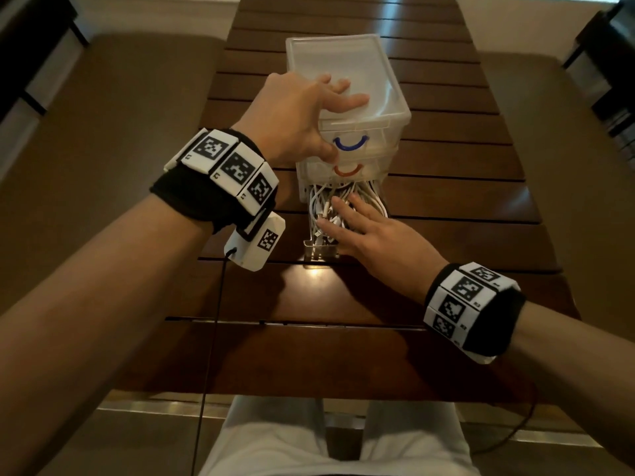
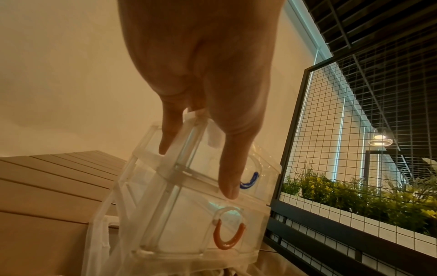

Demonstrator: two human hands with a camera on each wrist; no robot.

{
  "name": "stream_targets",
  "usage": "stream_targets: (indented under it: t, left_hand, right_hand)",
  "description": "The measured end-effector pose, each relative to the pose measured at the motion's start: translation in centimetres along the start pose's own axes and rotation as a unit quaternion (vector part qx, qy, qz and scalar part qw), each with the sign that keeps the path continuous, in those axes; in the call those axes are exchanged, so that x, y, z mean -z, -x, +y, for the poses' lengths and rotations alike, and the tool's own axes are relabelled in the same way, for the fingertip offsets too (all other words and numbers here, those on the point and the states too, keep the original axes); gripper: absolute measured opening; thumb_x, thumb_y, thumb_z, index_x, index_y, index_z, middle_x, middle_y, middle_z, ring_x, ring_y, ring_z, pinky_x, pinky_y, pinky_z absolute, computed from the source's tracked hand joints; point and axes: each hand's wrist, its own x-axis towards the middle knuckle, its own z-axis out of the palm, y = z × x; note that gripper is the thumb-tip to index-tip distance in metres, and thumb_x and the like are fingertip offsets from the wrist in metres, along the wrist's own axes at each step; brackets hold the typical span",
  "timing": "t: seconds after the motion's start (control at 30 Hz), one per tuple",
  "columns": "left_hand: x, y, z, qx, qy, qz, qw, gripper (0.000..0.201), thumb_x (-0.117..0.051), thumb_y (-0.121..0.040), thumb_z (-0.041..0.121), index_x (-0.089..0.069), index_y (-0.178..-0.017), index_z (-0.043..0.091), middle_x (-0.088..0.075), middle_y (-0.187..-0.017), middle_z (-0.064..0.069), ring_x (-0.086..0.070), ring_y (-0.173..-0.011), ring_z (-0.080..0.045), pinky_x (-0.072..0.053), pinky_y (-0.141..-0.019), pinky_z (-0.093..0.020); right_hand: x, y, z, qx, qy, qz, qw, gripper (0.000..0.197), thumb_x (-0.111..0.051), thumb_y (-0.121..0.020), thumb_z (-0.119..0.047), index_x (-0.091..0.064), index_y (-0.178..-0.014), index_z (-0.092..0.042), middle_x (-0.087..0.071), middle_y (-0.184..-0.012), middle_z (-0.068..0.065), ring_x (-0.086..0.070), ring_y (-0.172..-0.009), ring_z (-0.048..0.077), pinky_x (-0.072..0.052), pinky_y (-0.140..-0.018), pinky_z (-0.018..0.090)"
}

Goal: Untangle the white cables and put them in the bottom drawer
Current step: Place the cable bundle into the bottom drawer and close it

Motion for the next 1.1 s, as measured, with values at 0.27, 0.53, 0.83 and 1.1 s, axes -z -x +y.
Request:
stream_targets:
  t: [0.27,0.53,0.83,1.1]
  left_hand:
    - [0.5,0.3,0.0,-0.003,0.017,-0.003,1.0,0.082,-0.08,-0.07,0.046,-0.041,-0.142,0.042,-0.036,-0.154,0.007,-0.028,-0.144,-0.01,-0.025,-0.118,-0.047]
    - [0.3,0.1,0.2,0.005,0.028,-0.002,1.0,0.082,-0.08,-0.07,0.045,-0.041,-0.142,0.042,-0.035,-0.154,0.008,-0.027,-0.144,-0.009,-0.02,-0.12,-0.042]
    - [0.2,0.3,0.1,0.0,0.037,0.01,0.999,0.081,-0.08,-0.07,0.045,-0.043,-0.141,0.041,-0.038,-0.153,0.005,-0.03,-0.143,-0.01,-0.023,-0.119,-0.044]
    - [0.3,0.3,0.3,0.004,0.025,0.002,1.0,0.081,-0.079,-0.071,0.044,-0.041,-0.142,0.042,-0.034,-0.155,0.006,-0.027,-0.145,-0.011,-0.021,-0.119,-0.045]
  right_hand:
    - [0.3,0.3,0.6,0.042,-0.021,-0.007,0.999,0.085,-0.073,-0.074,0.008,-0.041,-0.147,-0.02,-0.038,-0.153,0.018,-0.038,-0.139,0.039,-0.053,-0.091,0.044]
    - [1.1,-1.8,0.2,-0.004,-0.004,0.003,1.0,0.061,-0.065,-0.089,-0.006,-0.046,-0.144,-0.022,-0.044,-0.149,0.019,-0.041,-0.137,0.039,-0.043,-0.104,0.048]
    - [1.9,-0.9,-2.6,-0.124,-0.04,-0.03,0.991,0.069,-0.025,-0.086,-0.007,-0.027,-0.154,-0.02,-0.019,-0.159,0.023,-0.017,-0.147,0.043,-0.044,-0.103,0.051]
    - [1.8,-1.2,-2.4,-0.154,-0.017,0.003,0.988,0.06,-0.053,-0.093,-0.012,-0.036,-0.149,-0.025,-0.027,-0.156,0.021,-0.017,-0.147,0.042,-0.024,-0.119,0.052]
